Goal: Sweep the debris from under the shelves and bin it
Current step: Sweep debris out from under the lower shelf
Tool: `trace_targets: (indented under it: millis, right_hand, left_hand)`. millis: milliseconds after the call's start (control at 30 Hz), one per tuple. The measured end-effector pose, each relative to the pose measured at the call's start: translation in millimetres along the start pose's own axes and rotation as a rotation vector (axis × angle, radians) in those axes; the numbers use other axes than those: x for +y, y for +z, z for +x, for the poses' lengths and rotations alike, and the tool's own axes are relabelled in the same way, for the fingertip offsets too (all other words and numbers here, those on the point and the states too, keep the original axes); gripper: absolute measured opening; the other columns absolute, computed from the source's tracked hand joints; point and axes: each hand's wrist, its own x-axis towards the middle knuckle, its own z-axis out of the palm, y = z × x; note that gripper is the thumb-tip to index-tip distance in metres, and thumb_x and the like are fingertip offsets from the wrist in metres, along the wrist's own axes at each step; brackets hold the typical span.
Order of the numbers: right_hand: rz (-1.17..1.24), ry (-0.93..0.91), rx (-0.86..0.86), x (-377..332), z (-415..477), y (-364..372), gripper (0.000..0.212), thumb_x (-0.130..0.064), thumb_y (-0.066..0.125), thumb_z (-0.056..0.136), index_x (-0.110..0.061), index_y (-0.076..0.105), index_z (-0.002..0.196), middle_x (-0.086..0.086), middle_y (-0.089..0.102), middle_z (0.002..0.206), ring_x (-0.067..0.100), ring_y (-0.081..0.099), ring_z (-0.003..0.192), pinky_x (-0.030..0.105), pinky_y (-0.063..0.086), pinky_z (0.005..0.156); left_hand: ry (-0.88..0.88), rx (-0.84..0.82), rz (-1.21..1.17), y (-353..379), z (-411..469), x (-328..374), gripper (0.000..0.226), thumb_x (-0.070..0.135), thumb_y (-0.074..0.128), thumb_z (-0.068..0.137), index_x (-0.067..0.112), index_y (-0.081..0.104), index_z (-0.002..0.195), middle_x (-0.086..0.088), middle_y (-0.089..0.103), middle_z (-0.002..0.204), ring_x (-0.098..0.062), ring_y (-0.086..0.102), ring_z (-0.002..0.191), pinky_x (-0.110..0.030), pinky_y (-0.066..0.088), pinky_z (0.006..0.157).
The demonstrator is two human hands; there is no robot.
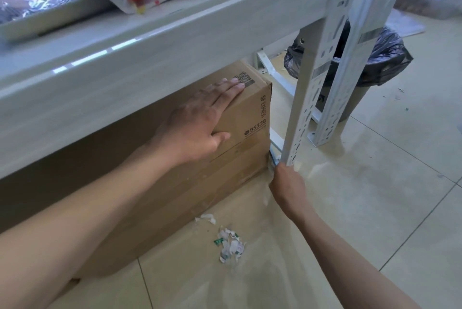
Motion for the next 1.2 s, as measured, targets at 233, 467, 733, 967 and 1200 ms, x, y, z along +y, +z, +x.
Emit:
trace_targets:
  millis: [233, 467, 733, 967, 1200]
  right_hand:
    - [-0.045, 0.076, -0.142, 5.9, -8.7, -19.4, 0.023, -0.008, 0.052, 0.088, -0.003, 0.058, 0.110, 0.015, 0.063, 0.104, 0.033, 0.063, 0.093, 0.033, 0.043, 0.064]
    - [0.000, 0.159, -0.288, 24.3, 3.5, -63.5, 0.011, -0.016, 0.050, 0.093, -0.007, 0.048, 0.098, 0.007, 0.053, 0.083, 0.027, 0.066, 0.070, 0.037, 0.060, 0.063]
    - [0.059, 0.280, -0.459, 50.4, 2.7, -118.7, 0.024, -0.018, 0.056, 0.095, 0.002, 0.065, 0.085, 0.007, 0.056, 0.059, 0.018, 0.052, 0.045, 0.026, 0.053, 0.045]
    - [0.091, 0.368, -0.169, 75.7, 62.4, -149.4, 0.017, -0.005, 0.046, 0.092, 0.006, 0.058, 0.088, 0.018, 0.059, 0.061, 0.027, 0.060, 0.041, 0.041, 0.059, 0.052]
    - [0.212, 0.234, -0.187, 46.1, 128.1, -112.1, 0.022, 0.003, 0.048, 0.093, 0.000, 0.055, 0.073, 0.013, 0.053, 0.052, 0.023, 0.055, 0.041, 0.027, 0.048, 0.040]
  left_hand:
    - [-0.001, 0.006, -0.007, 0.2, 0.1, -0.9, 0.092, 0.037, 0.068, 0.087, 0.031, 0.007, 0.156, 0.014, 0.005, 0.162, -0.006, 0.005, 0.148, -0.017, -0.006, 0.109]
    - [-0.006, -0.011, -0.006, -2.5, 0.0, 1.4, 0.092, 0.037, 0.069, 0.087, 0.030, 0.008, 0.156, 0.012, 0.007, 0.162, -0.009, 0.006, 0.149, -0.020, -0.002, 0.112]
    - [0.001, -0.009, 0.018, -6.7, -1.7, 4.3, 0.092, 0.036, 0.068, 0.087, 0.027, 0.008, 0.156, 0.010, 0.008, 0.163, -0.010, 0.008, 0.149, -0.017, -0.008, 0.111]
    - [-0.020, -0.012, -0.002, -6.4, -1.9, 4.0, 0.092, 0.038, 0.065, 0.089, 0.032, 0.002, 0.156, 0.015, 0.001, 0.162, -0.003, 0.002, 0.146, -0.015, -0.015, 0.104]
    - [0.000, 0.015, 0.010, -0.9, -1.2, -0.2, 0.092, 0.038, 0.065, 0.088, 0.029, 0.004, 0.156, 0.012, 0.003, 0.163, -0.007, 0.004, 0.149, -0.019, -0.005, 0.112]
